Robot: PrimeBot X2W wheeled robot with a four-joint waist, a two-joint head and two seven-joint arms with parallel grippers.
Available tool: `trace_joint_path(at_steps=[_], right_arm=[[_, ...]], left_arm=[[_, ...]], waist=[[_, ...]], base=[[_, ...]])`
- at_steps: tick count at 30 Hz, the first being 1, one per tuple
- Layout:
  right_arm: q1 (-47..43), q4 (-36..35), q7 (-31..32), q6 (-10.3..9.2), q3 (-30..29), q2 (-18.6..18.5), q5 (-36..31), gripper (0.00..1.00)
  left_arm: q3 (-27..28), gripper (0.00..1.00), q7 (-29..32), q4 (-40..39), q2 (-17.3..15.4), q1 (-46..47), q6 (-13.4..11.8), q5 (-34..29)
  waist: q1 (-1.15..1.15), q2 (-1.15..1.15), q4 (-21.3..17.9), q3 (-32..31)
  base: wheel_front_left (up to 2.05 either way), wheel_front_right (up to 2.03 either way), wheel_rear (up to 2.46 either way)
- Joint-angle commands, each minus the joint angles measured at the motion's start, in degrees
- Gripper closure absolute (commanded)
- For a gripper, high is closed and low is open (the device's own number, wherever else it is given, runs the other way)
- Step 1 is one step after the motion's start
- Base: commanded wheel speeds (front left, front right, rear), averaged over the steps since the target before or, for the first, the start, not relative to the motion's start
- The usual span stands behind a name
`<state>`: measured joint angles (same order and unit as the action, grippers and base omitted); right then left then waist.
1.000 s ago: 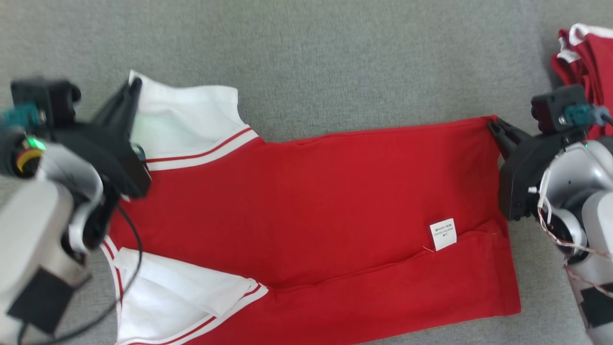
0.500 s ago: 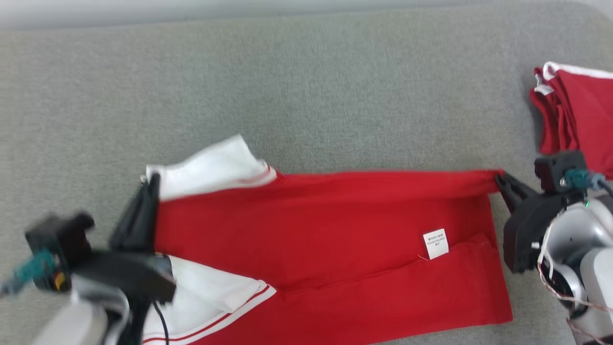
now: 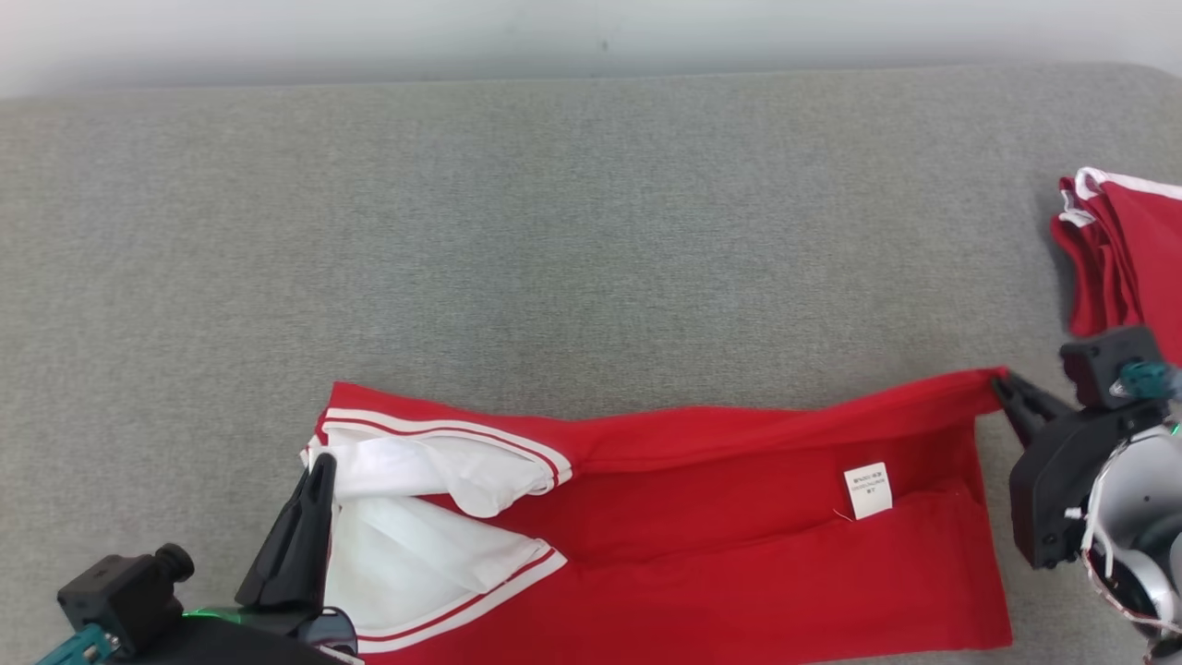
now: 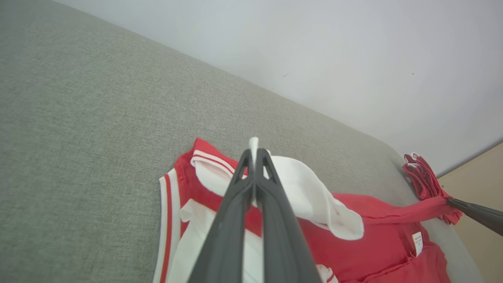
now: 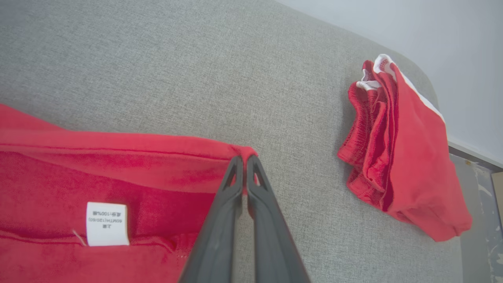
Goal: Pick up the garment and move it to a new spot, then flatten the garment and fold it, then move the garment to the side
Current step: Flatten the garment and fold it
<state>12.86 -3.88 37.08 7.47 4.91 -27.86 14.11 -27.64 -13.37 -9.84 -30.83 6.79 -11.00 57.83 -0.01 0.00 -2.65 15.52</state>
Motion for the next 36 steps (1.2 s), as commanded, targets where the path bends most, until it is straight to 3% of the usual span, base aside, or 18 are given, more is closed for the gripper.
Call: trace_joint_path(at_steps=[1, 7, 12, 15, 28, 36], right_arm=[[0.4, -0.4, -0.6, 0.02, -0.6, 0.1, 0.5, 1.00], [3.0, 1.2, -1.7, 0.02, 0.8, 1.8, 1.1, 1.00], [4.9, 3.1, -4.2, 0.02, -0.1, 3.5, -0.7, 1.00], [5.3, 4.4, -4.4, 0.02, 0.5, 3.4, -0.8, 1.00], [-0.8, 1.8, 0.6, 0.02, 3.0, -2.6, 4.1, 1.00], [-4.8, -0.7, 5.7, 0.02, 8.4, -8.3, 7.2, 1.00]], left_arm=[[0.3, 1.00, -0.4, -0.2, -0.1, -0.4, 0.4, 0.0], [-0.4, 1.00, 0.4, 1.3, 0.3, 4.5, 1.1, -2.0], [1.2, 1.00, -0.3, 2.0, 0.9, 6.4, -0.5, -3.2], [0.6, 1.00, 0.1, 2.3, 1.1, 5.9, -0.2, -2.9], [1.2, 1.00, 4.9, -3.5, -1.3, -8.3, -1.7, 6.7], [1.6, 1.00, 4.7, -2.1, -0.5, -11.1, 0.0, 9.9]], waist=[[0.01, 0.00, 0.5, -0.3], [0.01, 0.00, 1.1, -0.3], [0.01, 0.00, 0.9, -0.4], [0.01, 0.00, 0.8, -0.6], [0.01, 0.00, 0.9, -1.4], [0.01, 0.00, 2.8, -1.6]], base=[[0.00, 0.00, 0.00], [0.00, 0.00, 0.00], [0.00, 0.00, 0.00], [0.00, 0.00, 0.00], [0.00, 0.00, 0.00], [0.00, 0.00, 0.00]])
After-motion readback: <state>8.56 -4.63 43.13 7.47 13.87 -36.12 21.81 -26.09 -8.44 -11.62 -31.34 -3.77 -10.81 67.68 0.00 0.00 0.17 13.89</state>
